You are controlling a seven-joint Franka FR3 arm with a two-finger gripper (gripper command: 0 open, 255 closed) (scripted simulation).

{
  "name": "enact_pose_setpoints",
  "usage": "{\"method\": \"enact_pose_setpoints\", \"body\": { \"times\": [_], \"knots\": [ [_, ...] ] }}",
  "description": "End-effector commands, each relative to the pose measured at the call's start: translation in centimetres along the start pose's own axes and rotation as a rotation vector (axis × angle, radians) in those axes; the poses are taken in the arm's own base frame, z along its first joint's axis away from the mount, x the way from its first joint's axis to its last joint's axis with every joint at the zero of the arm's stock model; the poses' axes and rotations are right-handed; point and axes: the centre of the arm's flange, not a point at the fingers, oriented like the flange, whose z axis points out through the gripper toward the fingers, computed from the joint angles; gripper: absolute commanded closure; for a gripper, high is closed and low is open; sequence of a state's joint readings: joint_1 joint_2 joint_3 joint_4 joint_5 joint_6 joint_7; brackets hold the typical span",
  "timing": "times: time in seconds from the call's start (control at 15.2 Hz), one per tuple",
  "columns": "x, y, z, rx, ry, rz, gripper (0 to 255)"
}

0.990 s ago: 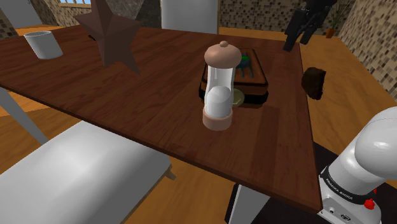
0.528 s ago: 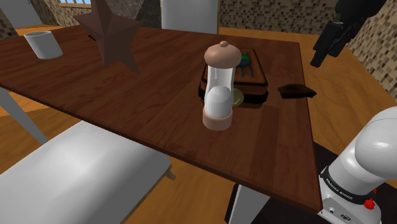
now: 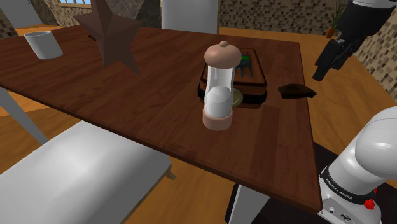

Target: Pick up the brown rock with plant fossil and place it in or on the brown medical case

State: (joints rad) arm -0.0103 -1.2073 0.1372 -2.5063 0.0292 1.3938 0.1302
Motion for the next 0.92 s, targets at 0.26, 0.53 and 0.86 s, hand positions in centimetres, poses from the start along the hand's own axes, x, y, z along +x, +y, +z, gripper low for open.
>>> {"method": "enact_pose_setpoints", "body": {
  "times": [0.26, 0.53, 0.86],
  "knots": [
    [0.17, -0.05, 0.88, 0.000, 0.000, 0.000, 0],
    [0.18, -0.05, 0.88, 0.000, 0.000, 0.000, 255],
    [0.18, -0.05, 0.88, 0.000, 0.000, 0.000, 255]
  ]
}}
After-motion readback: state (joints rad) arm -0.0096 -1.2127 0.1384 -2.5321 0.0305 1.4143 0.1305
